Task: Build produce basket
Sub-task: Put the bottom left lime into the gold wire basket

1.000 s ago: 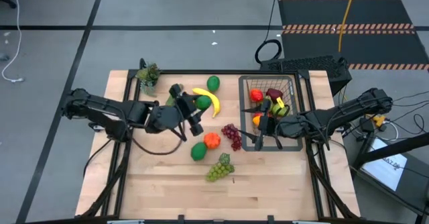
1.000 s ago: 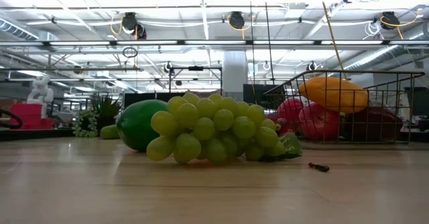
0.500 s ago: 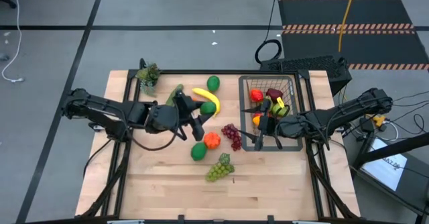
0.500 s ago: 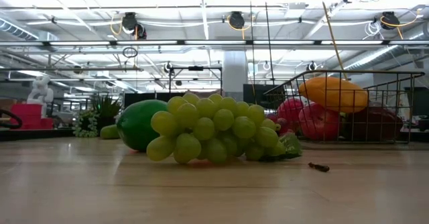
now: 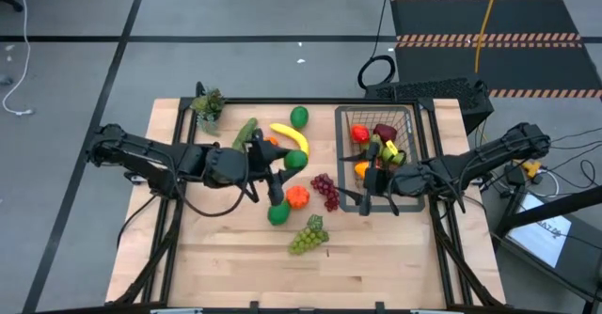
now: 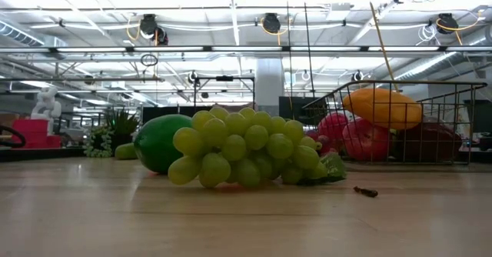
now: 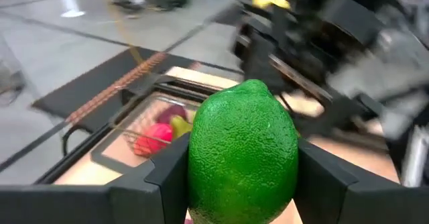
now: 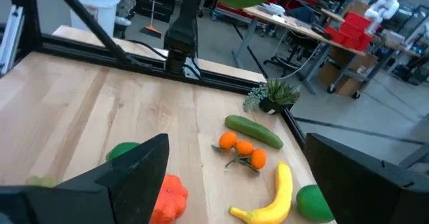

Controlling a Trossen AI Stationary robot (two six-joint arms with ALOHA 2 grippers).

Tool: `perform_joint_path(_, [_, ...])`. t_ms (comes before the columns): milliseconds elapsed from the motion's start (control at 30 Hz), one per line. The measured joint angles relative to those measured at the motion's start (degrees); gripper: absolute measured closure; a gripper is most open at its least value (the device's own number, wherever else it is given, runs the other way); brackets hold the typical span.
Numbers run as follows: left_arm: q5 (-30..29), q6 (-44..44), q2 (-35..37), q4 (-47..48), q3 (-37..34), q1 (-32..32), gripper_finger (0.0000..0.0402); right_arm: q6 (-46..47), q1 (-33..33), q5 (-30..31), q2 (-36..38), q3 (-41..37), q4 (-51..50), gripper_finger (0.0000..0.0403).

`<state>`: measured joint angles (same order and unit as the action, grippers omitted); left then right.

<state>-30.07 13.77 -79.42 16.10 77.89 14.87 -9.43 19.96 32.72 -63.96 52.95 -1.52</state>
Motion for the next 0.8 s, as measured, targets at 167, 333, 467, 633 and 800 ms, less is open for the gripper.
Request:
perform_joint_path(167, [11.3, -10.1, 0.0, 6.3, 0.0, 0.0, 0.0195, -7.3, 1.1, -7.8, -0.1, 0.0, 0.0, 0.0062])
perform_joint_path(333, [19.9, -10.0, -0.3, 14.3, 0.0, -0.6, 0.0195, -17.1, 2.7, -11.1, -3.8, 0.0, 5.0, 0.0062])
perform_joint_path(467, [22.9, -7.5, -0.5, 19.0, -0.6, -1.1, 0.0195, -28.7, 3.2, -11.7, -10.9, 0.0, 14.6, 0.0062])
perform_joint_path(633, [28.1, -3.2, -0.5, 22.2, -2.4, -1.8, 0.0195, -44.0, 3.1, -11.6, -19.3, -0.1, 28.8, 0.0062])
perform_joint_path(800, [30.5, 0.5, -0.5, 23.2, -4.9, -1.8, 0.0195, -54.2, 2.1, -11.7, -25.5, -0.1, 40.6, 0.0062])
